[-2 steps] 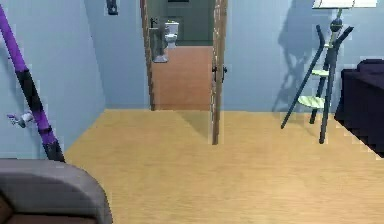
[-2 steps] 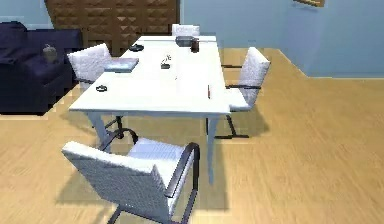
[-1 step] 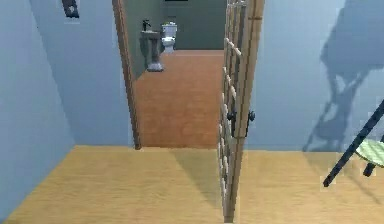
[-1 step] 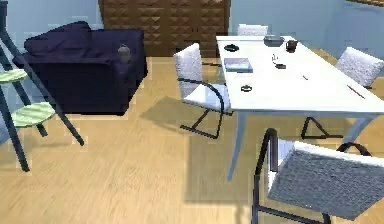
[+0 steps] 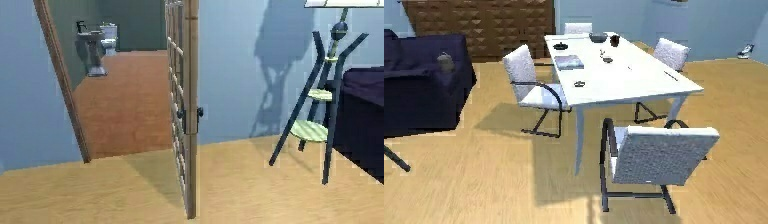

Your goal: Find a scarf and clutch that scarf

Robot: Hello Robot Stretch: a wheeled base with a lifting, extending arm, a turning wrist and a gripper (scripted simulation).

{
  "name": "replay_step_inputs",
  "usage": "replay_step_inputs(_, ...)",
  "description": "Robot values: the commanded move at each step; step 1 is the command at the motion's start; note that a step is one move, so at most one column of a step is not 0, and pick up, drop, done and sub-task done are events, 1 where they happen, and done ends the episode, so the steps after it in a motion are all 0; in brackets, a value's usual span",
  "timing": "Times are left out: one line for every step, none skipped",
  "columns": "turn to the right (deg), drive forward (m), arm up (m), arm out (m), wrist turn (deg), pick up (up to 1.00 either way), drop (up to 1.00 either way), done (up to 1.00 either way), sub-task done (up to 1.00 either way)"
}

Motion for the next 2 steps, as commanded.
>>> replay_step_inputs(0.0,0.05,0.00,0.00,0.0,0.00,0.00,0.00,0.00)
replay_step_inputs(-27.0,0.00,0.00,0.00,0.0,0.00,0.00,0.00,0.00)
